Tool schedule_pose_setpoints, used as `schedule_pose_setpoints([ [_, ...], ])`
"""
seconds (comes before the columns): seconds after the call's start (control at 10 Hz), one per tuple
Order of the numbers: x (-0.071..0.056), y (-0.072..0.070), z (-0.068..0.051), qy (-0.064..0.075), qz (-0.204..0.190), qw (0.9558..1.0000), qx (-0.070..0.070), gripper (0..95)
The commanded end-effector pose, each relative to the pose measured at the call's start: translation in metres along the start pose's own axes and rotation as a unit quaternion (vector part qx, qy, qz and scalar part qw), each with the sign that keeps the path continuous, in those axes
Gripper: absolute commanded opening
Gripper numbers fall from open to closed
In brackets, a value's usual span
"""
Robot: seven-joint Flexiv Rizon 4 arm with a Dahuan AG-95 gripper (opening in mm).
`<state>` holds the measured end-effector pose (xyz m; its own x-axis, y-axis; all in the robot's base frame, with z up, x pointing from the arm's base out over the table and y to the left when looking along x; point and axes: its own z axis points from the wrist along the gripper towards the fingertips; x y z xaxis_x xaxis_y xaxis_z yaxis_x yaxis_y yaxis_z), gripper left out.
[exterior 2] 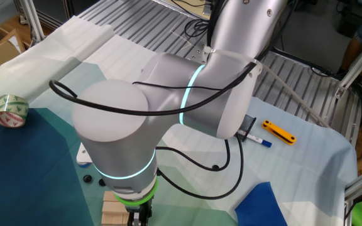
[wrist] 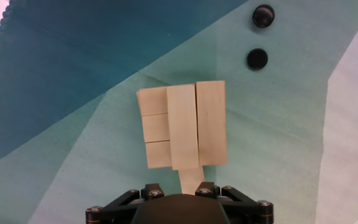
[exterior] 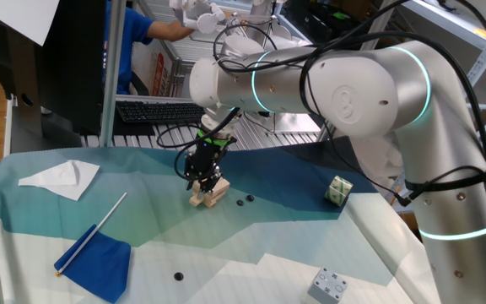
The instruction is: Play Jenga
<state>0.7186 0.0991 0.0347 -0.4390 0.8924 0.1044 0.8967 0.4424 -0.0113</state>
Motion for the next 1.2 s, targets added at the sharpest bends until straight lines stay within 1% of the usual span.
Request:
schedule_pose_setpoints([
  [0.1, -0.001, 0.001, 0.001, 0.002, 0.002, 1.0000, -0.001, 57.0],
  [0.4, 0.000, -0.002, 0.007, 0.000, 0.003, 1.0000, -0.004, 57.0],
  [0.7, 0.001, -0.003, 0.010, 0.000, 0.000, 1.0000, -0.005, 57.0],
  [0.9, 0.000, -0.004, 0.012, 0.003, 0.000, 1.0000, -0.007, 57.0],
  [1.1, -0.002, -0.007, 0.019, -0.001, -0.005, 0.9999, -0.011, 57.0],
  [1.2, -0.004, -0.008, 0.023, -0.001, -0.008, 0.9999, -0.013, 38.0],
])
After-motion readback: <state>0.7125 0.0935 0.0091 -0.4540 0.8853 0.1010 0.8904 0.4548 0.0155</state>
